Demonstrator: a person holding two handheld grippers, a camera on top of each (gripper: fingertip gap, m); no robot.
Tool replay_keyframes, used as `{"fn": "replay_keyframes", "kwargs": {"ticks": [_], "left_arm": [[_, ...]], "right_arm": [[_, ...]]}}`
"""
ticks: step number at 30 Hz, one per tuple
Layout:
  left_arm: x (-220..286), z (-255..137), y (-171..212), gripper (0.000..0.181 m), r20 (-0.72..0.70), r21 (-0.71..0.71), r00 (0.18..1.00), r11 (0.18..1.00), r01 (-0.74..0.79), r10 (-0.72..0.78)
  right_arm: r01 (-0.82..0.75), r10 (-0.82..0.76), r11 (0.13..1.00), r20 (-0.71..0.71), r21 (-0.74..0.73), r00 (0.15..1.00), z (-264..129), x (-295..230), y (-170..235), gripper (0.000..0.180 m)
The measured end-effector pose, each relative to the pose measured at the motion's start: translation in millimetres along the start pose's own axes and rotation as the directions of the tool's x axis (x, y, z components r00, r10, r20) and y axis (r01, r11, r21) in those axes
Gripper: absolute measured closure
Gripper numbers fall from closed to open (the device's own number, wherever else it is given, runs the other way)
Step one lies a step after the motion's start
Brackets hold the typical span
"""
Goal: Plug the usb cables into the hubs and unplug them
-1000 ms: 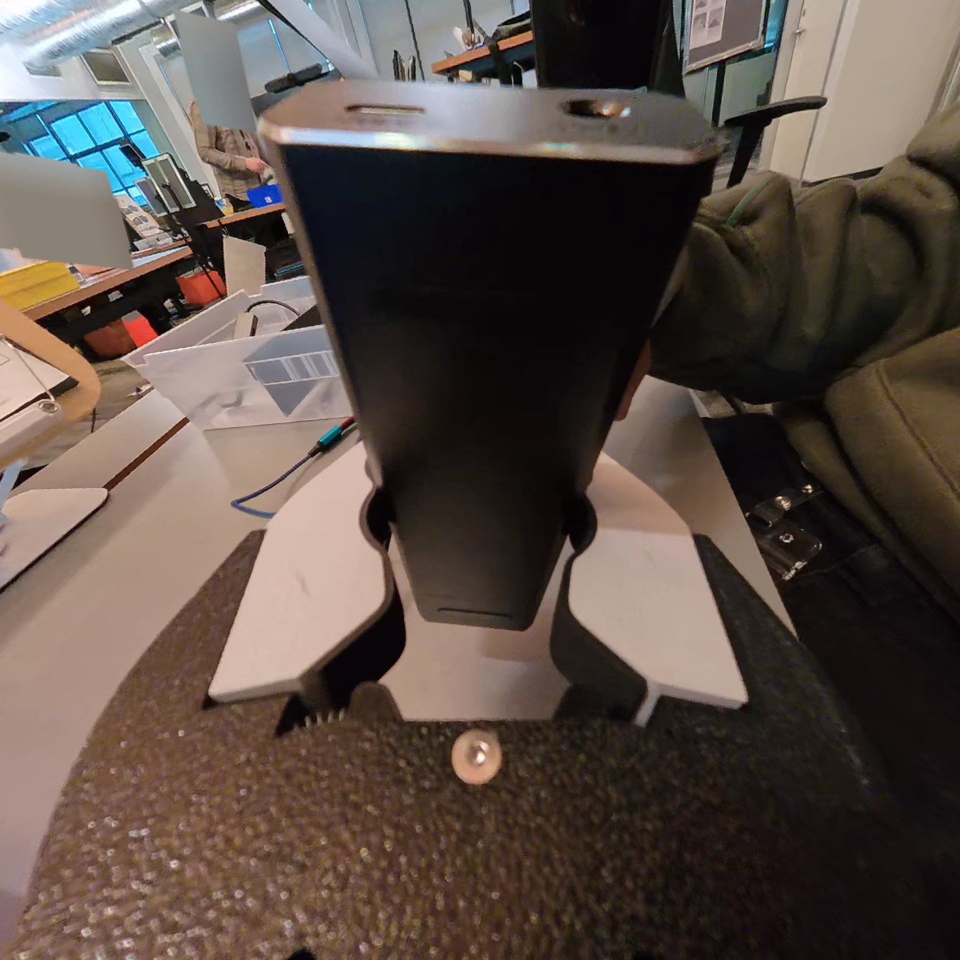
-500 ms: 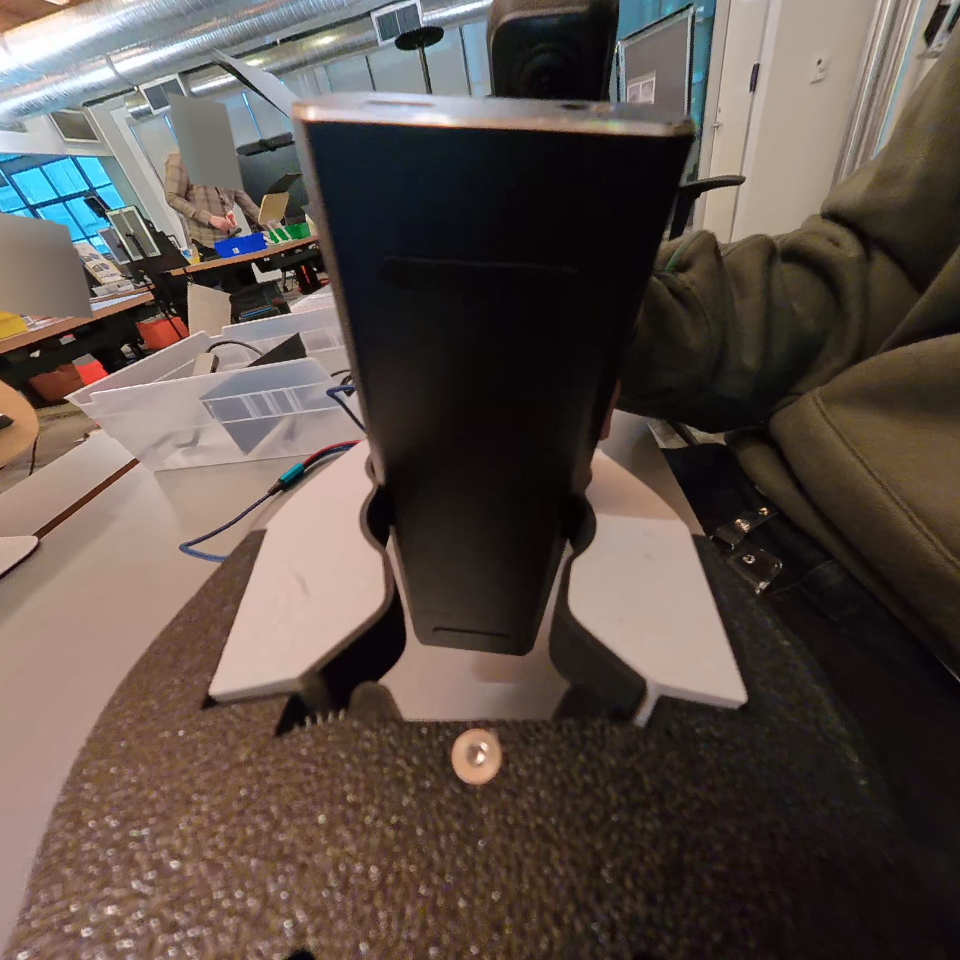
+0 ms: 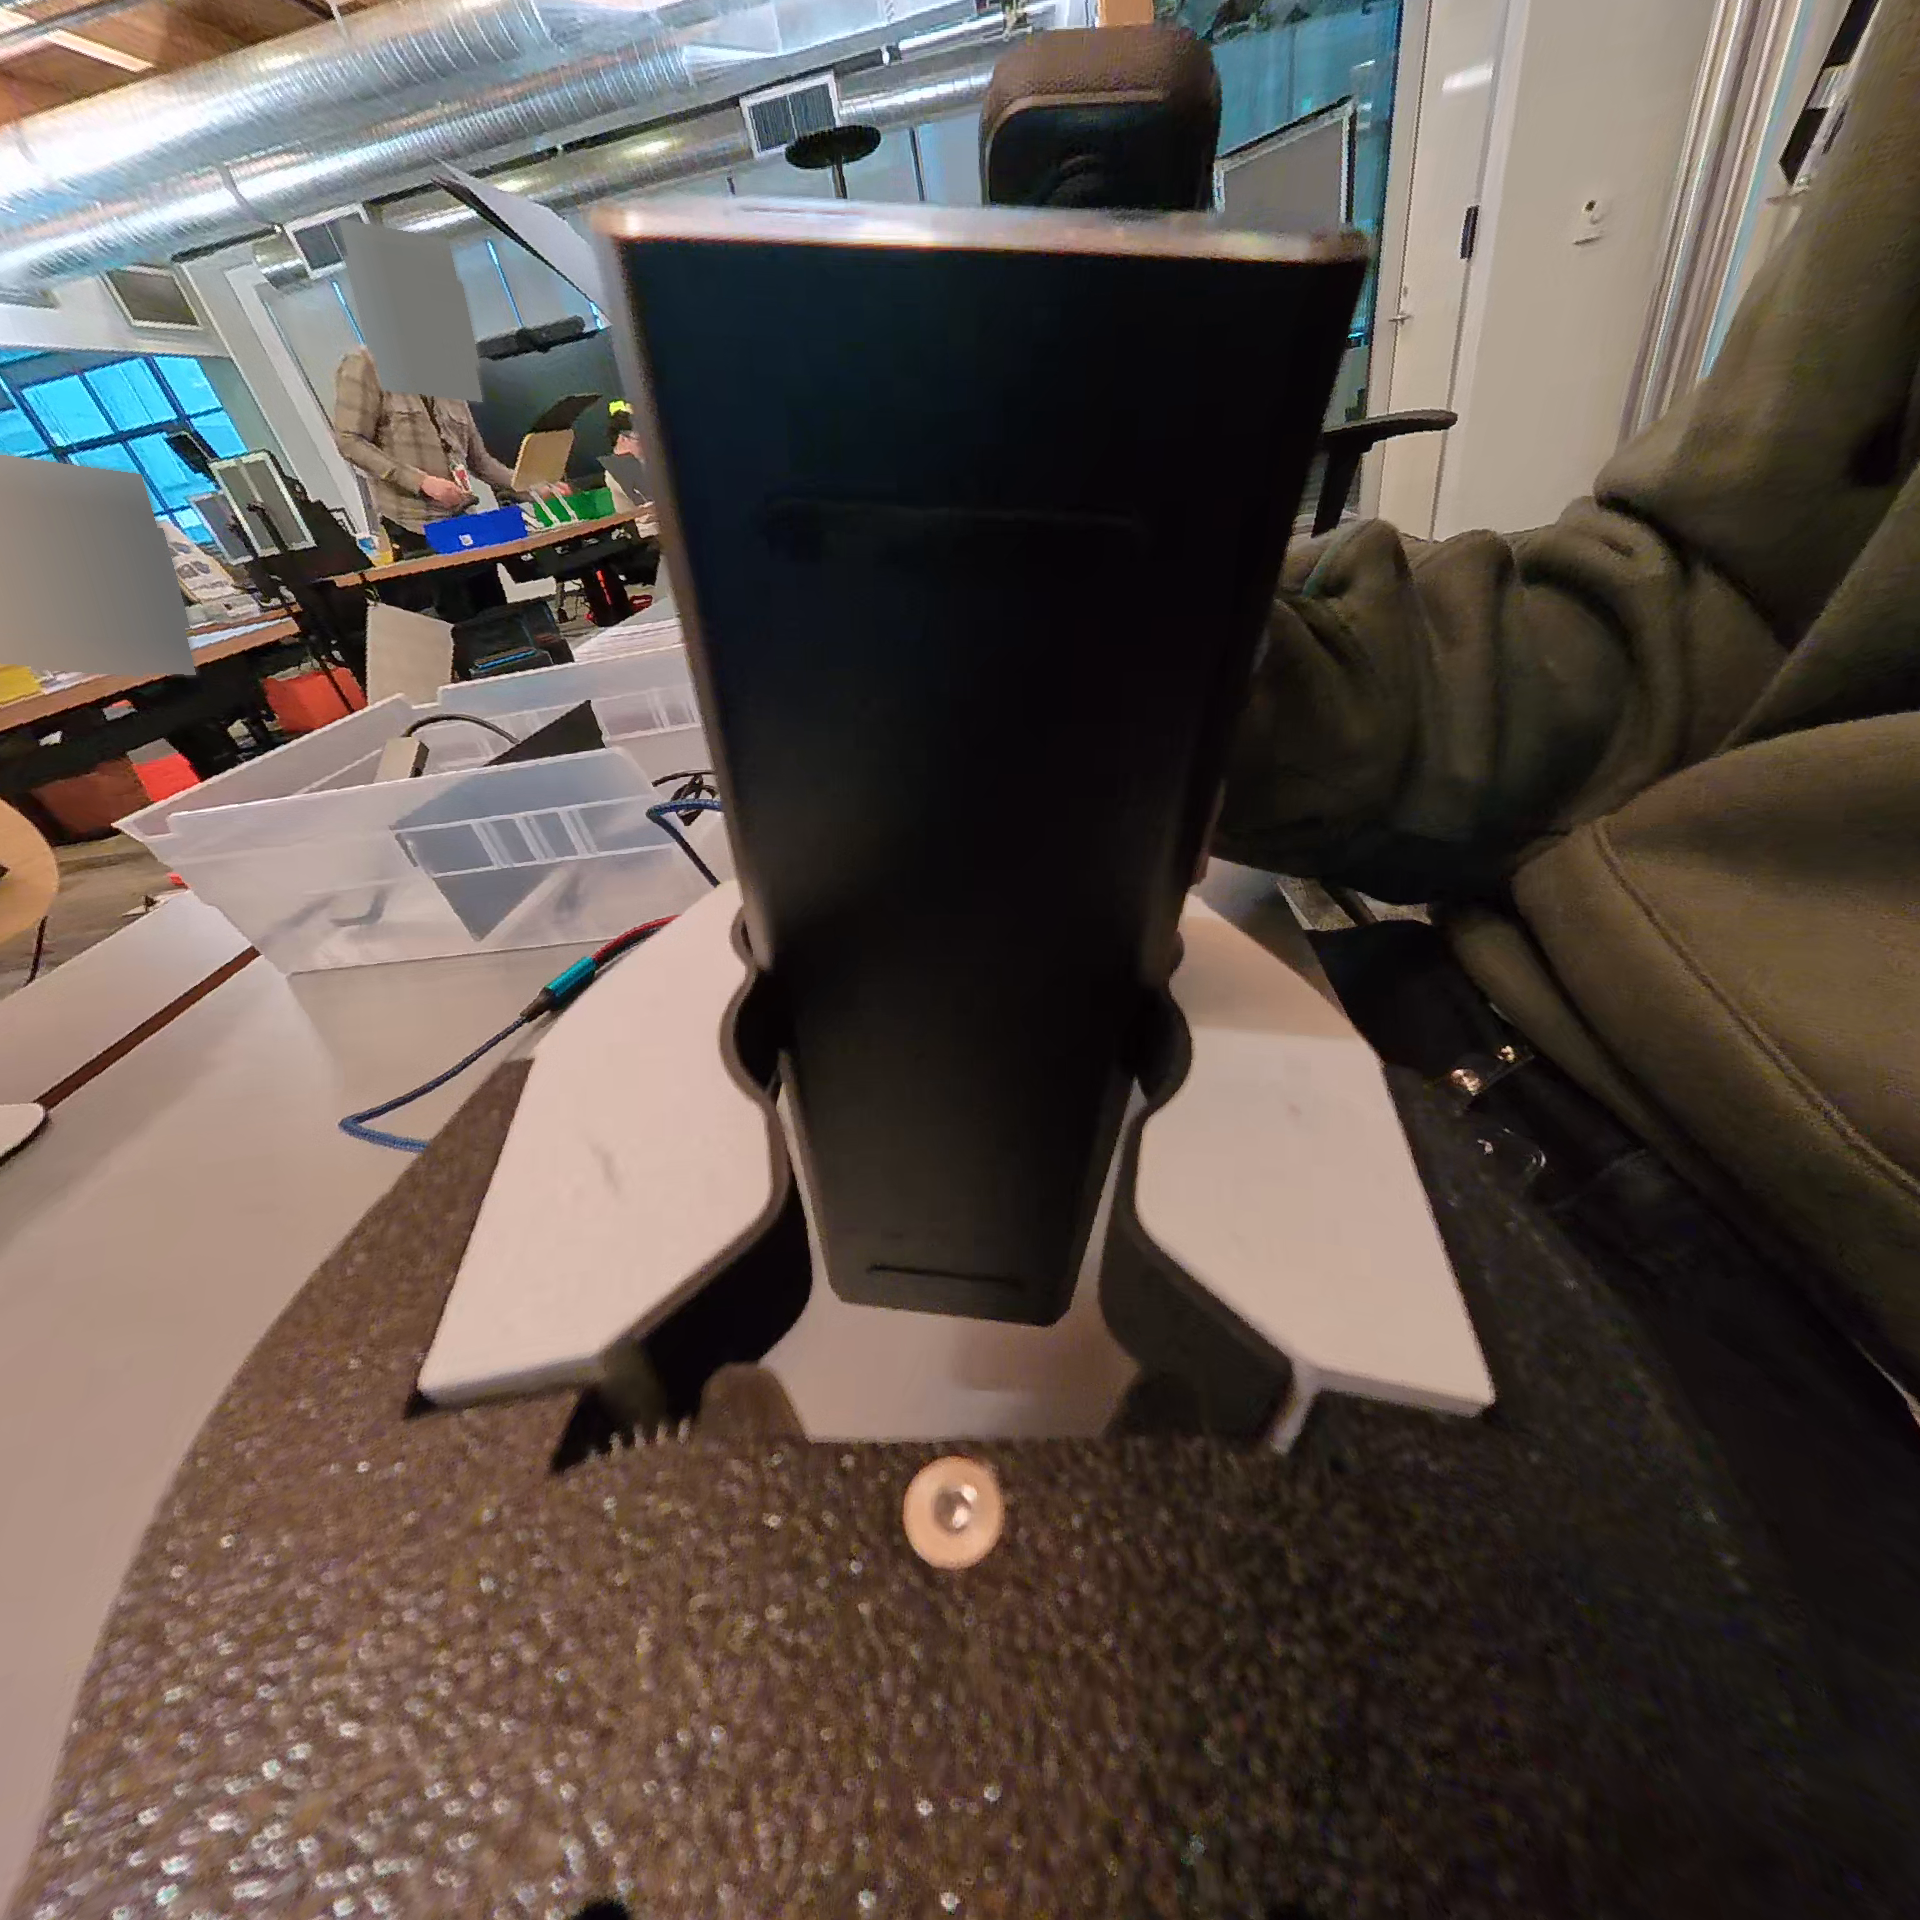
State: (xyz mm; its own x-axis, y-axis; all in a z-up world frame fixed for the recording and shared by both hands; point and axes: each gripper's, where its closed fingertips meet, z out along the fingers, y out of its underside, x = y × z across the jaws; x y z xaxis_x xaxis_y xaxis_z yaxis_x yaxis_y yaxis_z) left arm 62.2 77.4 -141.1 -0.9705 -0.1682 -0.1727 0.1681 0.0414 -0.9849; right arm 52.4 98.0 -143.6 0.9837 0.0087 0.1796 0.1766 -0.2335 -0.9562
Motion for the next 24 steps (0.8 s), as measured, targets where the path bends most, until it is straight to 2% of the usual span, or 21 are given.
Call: {"fn": "replay_keyframes", "kwargs": {"ticks": [4,7,16,19,24], "left_arm": [[-1.3,-2.6,-2.3,0.113,0.006,0.012,1.0,1.0,0.001,-0.001],[-1.0,-2.9,-2.6,0.113,0.001,0.013,1.0,1.0,0.001,-0.001],[-1.8,-4.4,-1.5,0.113,0.007,0.017,1.0,1.0,-0.007,0.007],[-2.1,-4.2,-2.2,0.113,0.012,0.02,1.0,1.0,-0.01,0.01],[-0.7,-3.7,-1.3,0.113,0.003,0.017,1.0,1.0,-0.007,0.007]], "right_arm": [[-0.009,0.009,1.0,-0.011,-0.028,1.0,-2.7,1.3,3.6,0.157],[-0.023,0.023,1.0,0.003,-0.009,1.0,-0.5,-0.5,1.3,0.164],[-0.077,0.077,0.997,0.007,0.001,0.997,3.6,0.3,4.3,0.164],[-0.071,0.071,0.997,-0.023,0.007,0.997,2.5,3.2,4.0,0.158],[-0.056,0.056,0.998,0.005,-0.019,0.998,2.8,-1.3,5.4,0.164]]}}
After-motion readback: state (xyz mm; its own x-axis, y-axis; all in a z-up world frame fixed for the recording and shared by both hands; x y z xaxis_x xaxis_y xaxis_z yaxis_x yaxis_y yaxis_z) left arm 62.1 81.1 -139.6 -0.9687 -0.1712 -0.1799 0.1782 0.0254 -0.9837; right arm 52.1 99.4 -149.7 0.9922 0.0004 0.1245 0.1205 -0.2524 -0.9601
